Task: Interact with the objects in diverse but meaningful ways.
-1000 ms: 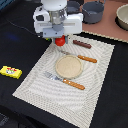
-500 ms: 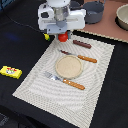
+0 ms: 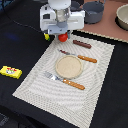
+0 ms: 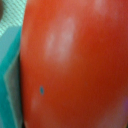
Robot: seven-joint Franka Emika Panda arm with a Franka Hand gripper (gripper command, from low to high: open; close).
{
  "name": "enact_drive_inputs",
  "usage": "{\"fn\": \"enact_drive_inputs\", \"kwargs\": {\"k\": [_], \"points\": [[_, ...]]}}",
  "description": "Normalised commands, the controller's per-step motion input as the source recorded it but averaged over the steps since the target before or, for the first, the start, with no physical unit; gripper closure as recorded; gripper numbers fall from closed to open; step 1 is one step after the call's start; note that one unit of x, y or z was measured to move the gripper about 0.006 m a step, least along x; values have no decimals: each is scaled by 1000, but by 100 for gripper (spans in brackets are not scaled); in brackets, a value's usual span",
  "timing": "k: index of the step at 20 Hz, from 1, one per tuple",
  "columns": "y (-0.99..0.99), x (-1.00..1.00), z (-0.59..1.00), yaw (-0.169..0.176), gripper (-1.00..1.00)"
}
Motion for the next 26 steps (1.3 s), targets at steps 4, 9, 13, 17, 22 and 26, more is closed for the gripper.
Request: {"fn": "enact_drive_inputs", "kwargs": {"k": [4,9,13,17,22,26], "points": [[219,0,188,16,-100],[172,1,108,21,-100],[164,100,243,21,-100],[154,415,760,12,-100],[128,581,959,0,-100],[156,636,289,0,-100]]}}
